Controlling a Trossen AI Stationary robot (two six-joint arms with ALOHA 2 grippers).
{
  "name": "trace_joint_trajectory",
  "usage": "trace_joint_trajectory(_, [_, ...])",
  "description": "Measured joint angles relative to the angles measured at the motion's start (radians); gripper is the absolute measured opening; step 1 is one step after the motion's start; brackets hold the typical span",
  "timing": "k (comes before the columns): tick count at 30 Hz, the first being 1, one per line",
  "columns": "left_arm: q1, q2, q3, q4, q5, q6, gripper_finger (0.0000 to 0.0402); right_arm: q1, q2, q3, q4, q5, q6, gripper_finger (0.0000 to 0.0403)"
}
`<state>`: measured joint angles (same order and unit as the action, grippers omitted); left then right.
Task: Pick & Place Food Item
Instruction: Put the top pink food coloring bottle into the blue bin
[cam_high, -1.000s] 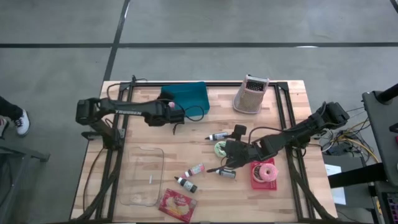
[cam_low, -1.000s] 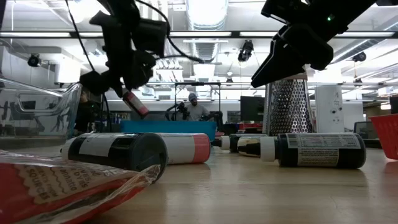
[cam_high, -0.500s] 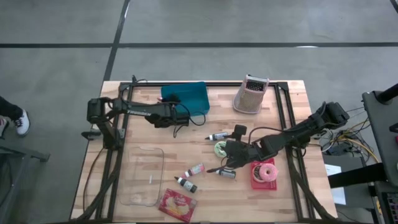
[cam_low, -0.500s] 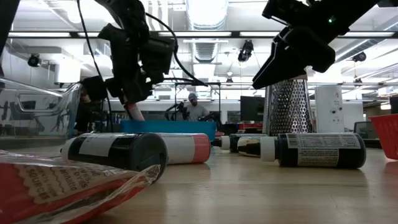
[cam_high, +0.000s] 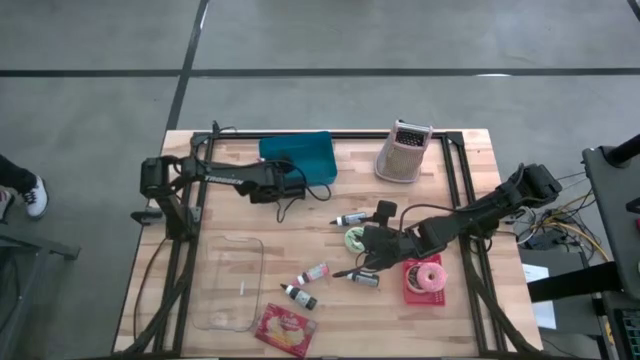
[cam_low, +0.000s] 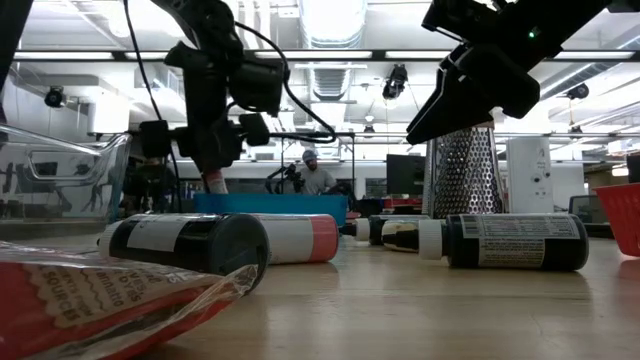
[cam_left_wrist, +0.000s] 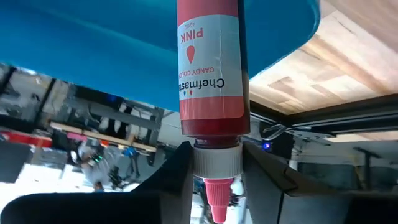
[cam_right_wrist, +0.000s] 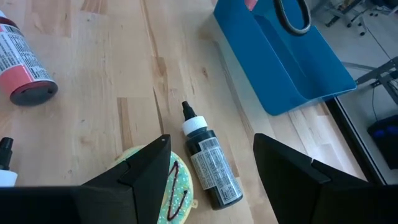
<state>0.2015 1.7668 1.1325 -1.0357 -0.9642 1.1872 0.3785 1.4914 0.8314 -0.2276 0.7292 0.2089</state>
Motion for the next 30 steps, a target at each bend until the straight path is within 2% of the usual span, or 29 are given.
trace_joint_trajectory(6, [0.001, 0.000, -0.001, 0.049, 0.001, 0.075, 0.0101, 0.000, 0.000, 0.000, 0.000, 0.000, 0.000, 0.0226])
trace_joint_trajectory(16, [0.001, 0.000, -0.002, 0.048, 0.082, 0.252, 0.0101, 0.000, -0.003, 0.000, -0.001, 0.000, -0.003, 0.0226])
trace_joint_trajectory(23, [-0.001, 0.000, -0.002, 0.048, 0.200, 0.287, 0.0101, 0.000, -0.004, -0.001, -0.003, 0.001, -0.003, 0.0226])
trace_joint_trajectory(28, [-0.001, 0.000, -0.002, 0.048, 0.206, 0.286, 0.0101, -0.003, -0.005, -0.001, -0.004, 0.000, -0.003, 0.0226])
trace_joint_trajectory(30, [-0.001, 0.000, -0.001, 0.049, 0.206, 0.278, 0.0114, -0.005, -0.005, -0.001, -0.005, 0.001, -0.003, 0.0226])
